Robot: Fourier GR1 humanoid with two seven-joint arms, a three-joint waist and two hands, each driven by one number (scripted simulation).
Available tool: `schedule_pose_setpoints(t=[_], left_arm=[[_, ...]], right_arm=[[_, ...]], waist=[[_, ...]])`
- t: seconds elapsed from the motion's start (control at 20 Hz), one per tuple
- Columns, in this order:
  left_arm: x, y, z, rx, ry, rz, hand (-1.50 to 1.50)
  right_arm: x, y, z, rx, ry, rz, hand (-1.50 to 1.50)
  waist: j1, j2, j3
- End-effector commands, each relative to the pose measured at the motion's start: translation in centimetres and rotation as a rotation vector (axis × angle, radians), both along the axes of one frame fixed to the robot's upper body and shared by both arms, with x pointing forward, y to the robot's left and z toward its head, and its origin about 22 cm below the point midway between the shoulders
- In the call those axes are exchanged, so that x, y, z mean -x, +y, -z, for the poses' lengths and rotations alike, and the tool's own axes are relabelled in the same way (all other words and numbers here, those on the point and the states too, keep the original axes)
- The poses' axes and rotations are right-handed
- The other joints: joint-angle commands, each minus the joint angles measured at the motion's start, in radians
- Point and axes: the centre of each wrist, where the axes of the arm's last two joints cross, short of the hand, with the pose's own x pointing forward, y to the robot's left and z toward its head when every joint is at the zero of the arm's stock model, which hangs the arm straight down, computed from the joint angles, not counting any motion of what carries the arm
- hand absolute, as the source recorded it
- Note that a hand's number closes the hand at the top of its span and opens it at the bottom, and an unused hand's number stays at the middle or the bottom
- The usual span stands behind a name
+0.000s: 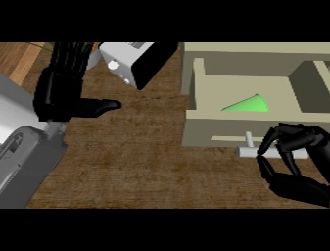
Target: Pick up the cup, place it into the drawer and close the drawer
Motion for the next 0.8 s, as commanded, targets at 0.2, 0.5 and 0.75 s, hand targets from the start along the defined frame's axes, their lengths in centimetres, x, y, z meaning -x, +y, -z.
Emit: schedule_pose_setpoints(t=[0.2,0.5,0.75], left_arm=[[3.2,5.6,1.6,0.001,0.006,-0.014,-1.5],[6.4,8.6,5.0,-0.004,0.012,-0.016,-1.5],[6.4,10.7,4.7,-0.007,0.033,-0.026,-1.5]], right_arm=[[-0.8,1.5,3.0,0.37,-0.083,-0.054,1.5],[-5.2,4.2,6.4,0.453,-0.079,-0.036,1.5],[-6.4,5.7,10.0,0.554,-0.023,-0.016,-1.5]], waist=[[-0.006,0.002,0.0],[-0.008,0.005,0.0],[-0.017,0.005,0.0]])
